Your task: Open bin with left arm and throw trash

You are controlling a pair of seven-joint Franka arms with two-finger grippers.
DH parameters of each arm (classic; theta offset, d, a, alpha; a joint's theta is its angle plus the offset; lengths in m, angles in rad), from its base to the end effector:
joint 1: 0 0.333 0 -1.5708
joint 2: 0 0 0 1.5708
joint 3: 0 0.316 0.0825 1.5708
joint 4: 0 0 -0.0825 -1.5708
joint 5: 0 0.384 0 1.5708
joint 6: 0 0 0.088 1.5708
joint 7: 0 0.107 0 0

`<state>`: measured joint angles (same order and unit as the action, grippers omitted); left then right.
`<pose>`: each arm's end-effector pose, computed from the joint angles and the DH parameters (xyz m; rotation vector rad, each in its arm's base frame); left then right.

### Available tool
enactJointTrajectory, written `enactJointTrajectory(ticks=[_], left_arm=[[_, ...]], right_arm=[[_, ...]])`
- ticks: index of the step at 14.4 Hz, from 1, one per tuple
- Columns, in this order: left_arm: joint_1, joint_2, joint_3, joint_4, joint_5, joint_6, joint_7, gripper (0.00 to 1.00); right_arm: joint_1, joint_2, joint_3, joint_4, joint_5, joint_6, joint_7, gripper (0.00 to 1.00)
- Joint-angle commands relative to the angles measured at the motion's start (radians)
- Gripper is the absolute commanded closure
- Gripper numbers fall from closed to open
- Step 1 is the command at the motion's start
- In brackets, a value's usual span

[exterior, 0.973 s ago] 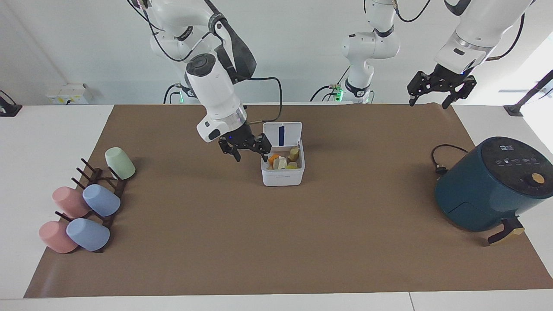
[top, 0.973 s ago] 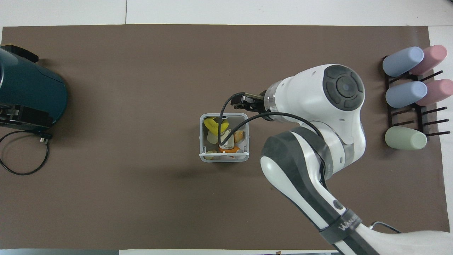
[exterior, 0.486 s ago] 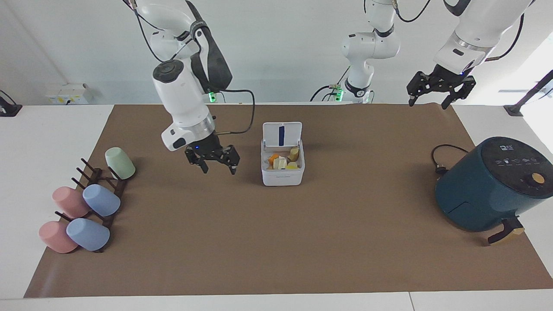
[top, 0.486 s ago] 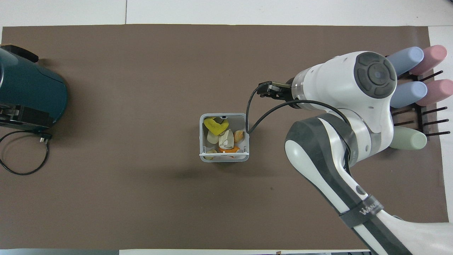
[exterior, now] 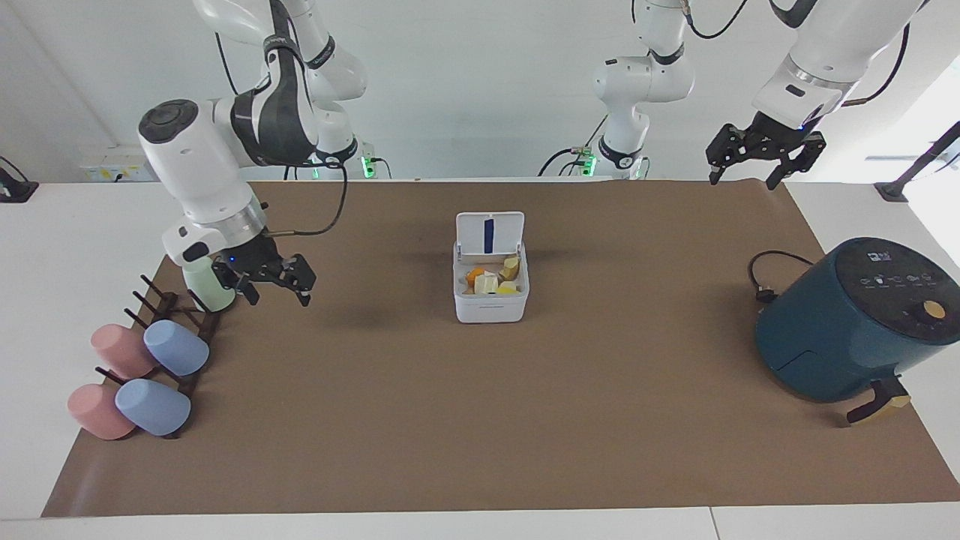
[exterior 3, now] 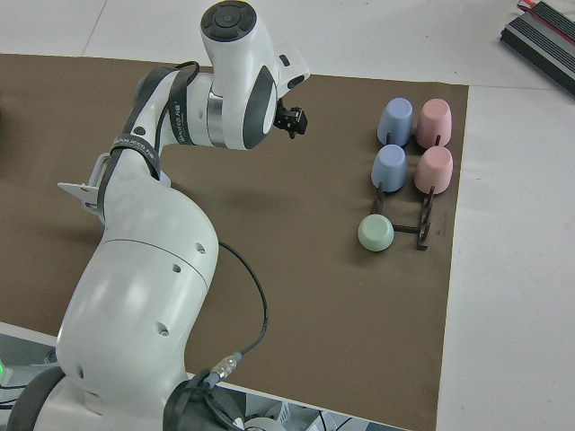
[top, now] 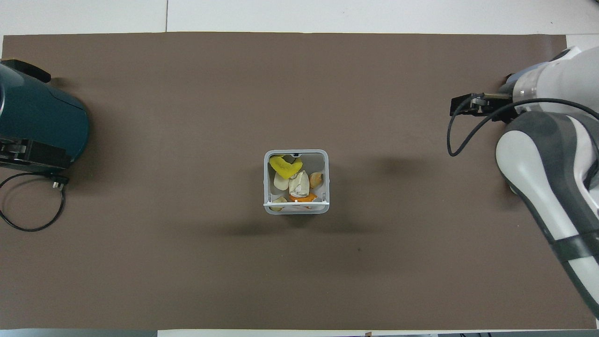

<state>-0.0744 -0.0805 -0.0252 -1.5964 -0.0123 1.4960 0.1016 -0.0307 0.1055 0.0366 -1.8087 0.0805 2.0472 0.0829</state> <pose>0.5188 -0.0538 0.6493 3.1152 -0.3155 -0.0312 0.6061 0.0072 0.4928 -3.0471 0.1672 -0.1978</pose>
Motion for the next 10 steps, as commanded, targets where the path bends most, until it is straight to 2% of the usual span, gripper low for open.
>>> enactJointTrajectory(ticks=[1,5,7,10], left_arm=[[-0.019,-0.013,0.011,-0.008,0.018,-0.011,-0.006,0.00],[-0.019,-0.019,0.011,-0.008,0.018,-0.011,-0.006,0.00],[-0.019,-0.019,0.011,-0.007,0.018,-0.011,-0.006,0.00],[-0.019,-0.019,0.011,-0.007,0.018,-0.011,-0.006,0.00]], right_arm=[[0.015,-0.070,-0.049,-0.009,-0.008,-0.083,-0.043,0.00],[0.026,-0.162,-0.072,0.005,-0.106,-0.234,-0.051,0.00],[0.031,-0.167,-0.086,0.064,-0.111,-0.313,-0.052,0.00],[0.046,-0.130,-0.106,0.192,-0.111,-0.481,-0.052,0.00]])
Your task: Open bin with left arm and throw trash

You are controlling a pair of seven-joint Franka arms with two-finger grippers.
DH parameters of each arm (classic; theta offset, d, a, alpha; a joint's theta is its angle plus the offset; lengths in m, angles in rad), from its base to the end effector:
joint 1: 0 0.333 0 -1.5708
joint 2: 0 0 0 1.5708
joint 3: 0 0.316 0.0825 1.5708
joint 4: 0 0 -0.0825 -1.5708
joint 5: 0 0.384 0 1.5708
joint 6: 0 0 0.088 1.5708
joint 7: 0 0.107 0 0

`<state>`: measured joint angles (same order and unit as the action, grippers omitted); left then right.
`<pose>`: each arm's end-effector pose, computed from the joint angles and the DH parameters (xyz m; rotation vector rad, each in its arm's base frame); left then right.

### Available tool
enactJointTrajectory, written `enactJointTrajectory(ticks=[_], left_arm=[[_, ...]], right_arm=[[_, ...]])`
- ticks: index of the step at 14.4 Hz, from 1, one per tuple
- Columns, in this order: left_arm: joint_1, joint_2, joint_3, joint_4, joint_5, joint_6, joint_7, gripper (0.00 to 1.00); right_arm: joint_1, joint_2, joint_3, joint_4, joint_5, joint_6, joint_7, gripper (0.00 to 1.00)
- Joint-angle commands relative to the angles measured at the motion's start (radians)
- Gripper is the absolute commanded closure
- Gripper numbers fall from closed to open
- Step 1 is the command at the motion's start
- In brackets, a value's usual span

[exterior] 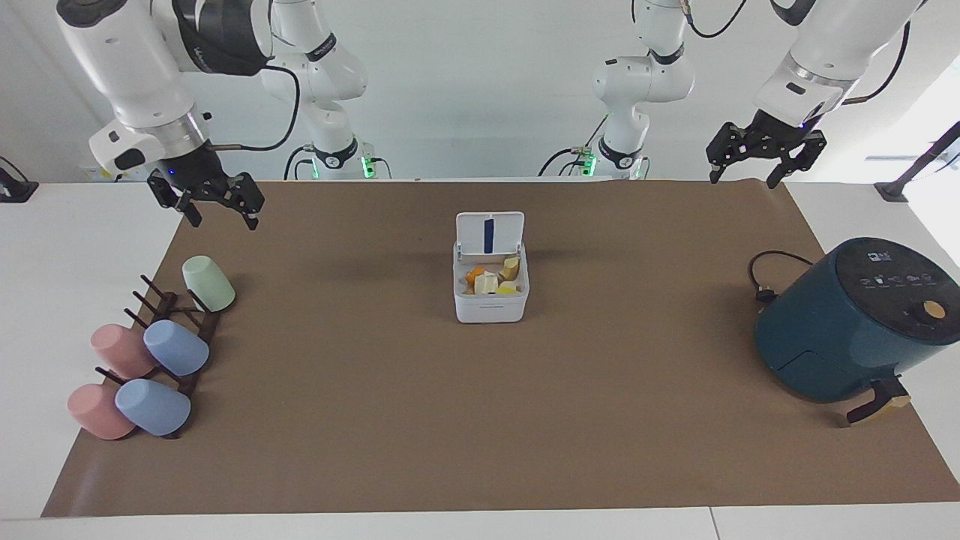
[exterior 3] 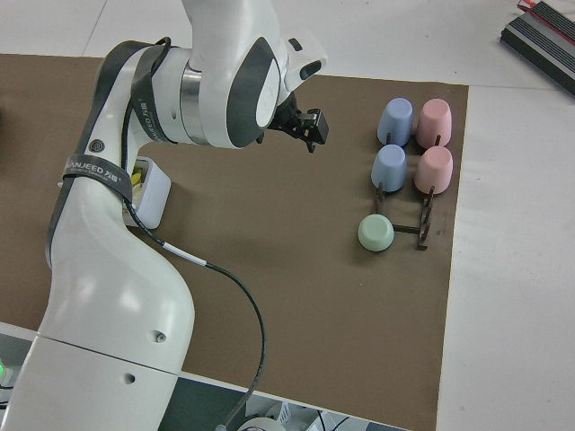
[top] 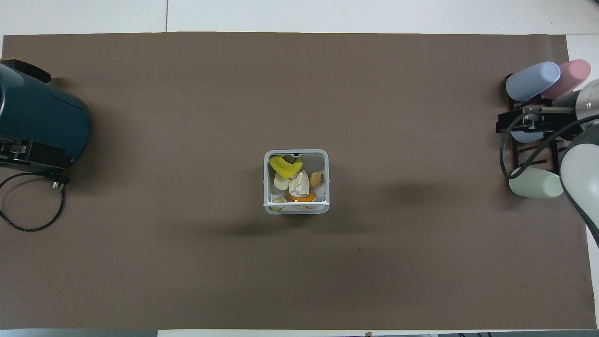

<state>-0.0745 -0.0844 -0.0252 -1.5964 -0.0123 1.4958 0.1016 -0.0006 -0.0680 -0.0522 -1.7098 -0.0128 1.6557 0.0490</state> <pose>0.5175 -0.0538 0.6513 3.1154 -0.3157 -0.0254 0.5384 -0.0306 0.6031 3.1283 -0.1577 0.0216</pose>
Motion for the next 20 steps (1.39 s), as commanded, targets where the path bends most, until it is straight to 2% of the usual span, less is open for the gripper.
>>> enactJointTrajectory(ticks=[1,4,8,11,13,18,20], left_arm=[[-0.019,-0.015,0.011,-0.007,0.018,-0.012,-0.006,0.00],[-0.019,-0.015,0.011,-0.007,0.018,-0.014,-0.008,0.00],[-0.021,-0.018,0.005,-0.005,0.018,-0.009,-0.011,0.00],[-0.019,-0.021,0.005,-0.007,0.018,-0.012,-0.011,0.00],[-0.019,-0.021,0.005,-0.007,0.018,-0.014,-0.014,0.00],[-0.019,-0.023,0.005,-0.007,0.018,-0.016,-0.014,0.00],[-0.019,-0.025,0.005,-0.007,0.018,-0.014,-0.014,0.00]], right_arm=[[0.014,0.048,-0.017,0.114,-0.018,-0.118,-0.018,0.00],[0.019,0.047,-0.020,0.128,-0.019,-0.172,-0.018,0.00],[0.022,0.034,-0.011,0.081,-0.022,-0.149,-0.023,0.00],[0.016,0.033,-0.006,0.090,-0.009,-0.148,-0.023,0.00],[0.008,0.033,0.037,0.093,-0.021,-0.148,-0.018,0.00],[0.005,0.034,0.034,0.099,-0.024,-0.142,-0.009,0.00],[0.005,0.036,0.031,0.093,-0.026,-0.096,-0.005,0.00]])
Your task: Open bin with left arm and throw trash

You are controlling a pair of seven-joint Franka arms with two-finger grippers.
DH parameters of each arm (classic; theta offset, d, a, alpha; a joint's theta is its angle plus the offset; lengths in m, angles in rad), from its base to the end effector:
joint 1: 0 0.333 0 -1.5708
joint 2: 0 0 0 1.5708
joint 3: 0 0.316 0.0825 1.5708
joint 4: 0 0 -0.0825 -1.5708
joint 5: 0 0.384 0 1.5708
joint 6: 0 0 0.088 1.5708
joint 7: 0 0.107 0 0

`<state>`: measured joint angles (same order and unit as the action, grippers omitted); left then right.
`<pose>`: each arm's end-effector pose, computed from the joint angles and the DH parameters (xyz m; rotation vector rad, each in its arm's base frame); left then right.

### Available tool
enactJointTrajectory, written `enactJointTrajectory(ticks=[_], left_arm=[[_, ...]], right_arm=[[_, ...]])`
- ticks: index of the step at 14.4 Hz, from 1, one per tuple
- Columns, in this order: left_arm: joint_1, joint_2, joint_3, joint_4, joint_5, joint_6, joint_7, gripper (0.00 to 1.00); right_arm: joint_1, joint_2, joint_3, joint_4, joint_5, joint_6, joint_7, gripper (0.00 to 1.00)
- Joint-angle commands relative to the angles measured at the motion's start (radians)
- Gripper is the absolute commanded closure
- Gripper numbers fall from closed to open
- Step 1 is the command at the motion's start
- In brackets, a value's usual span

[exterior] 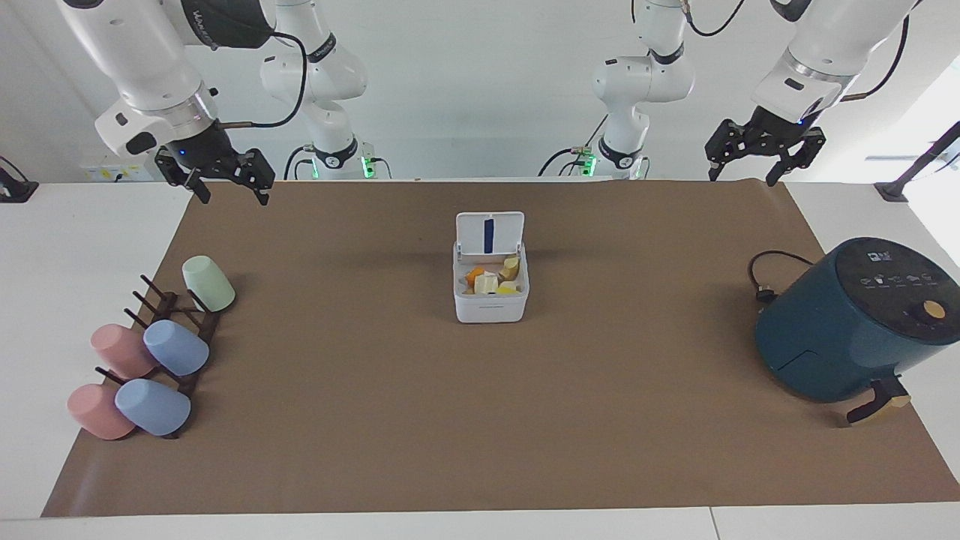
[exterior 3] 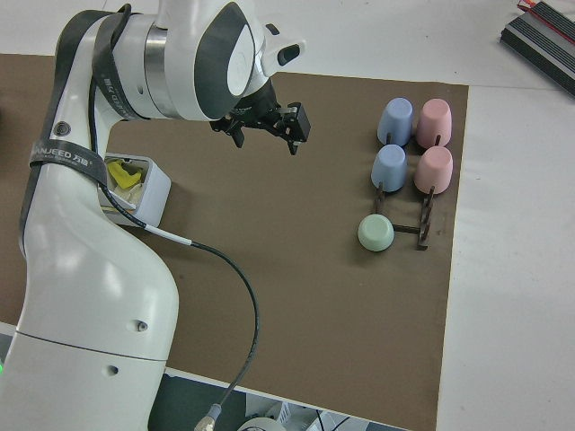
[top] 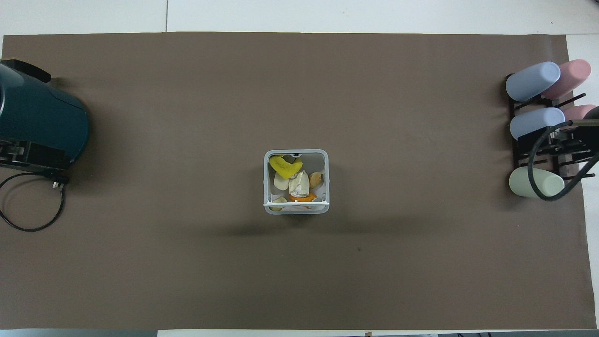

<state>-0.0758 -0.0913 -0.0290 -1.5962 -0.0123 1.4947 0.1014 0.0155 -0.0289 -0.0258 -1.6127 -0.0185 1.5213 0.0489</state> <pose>0.5149 -0.0564 0.6549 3.1152 -0.3235 -0.0161 0.5395 -0.0078 0.6165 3.1198 -0.0928 -0.0970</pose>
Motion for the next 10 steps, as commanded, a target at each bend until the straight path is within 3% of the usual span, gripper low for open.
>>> enactJointTrajectory(ticks=[1,10], left_arm=[[-0.018,-0.018,0.009,-0.007,0.018,-0.013,-0.014,0.00],[-0.018,-0.018,0.009,-0.007,0.018,-0.018,-0.015,0.00]], right_arm=[[-0.011,-0.003,0.003,-0.009,-0.018,0.051,0.009,0.00],[-0.009,-0.003,0.003,-0.013,-0.015,0.053,0.057,0.00]])
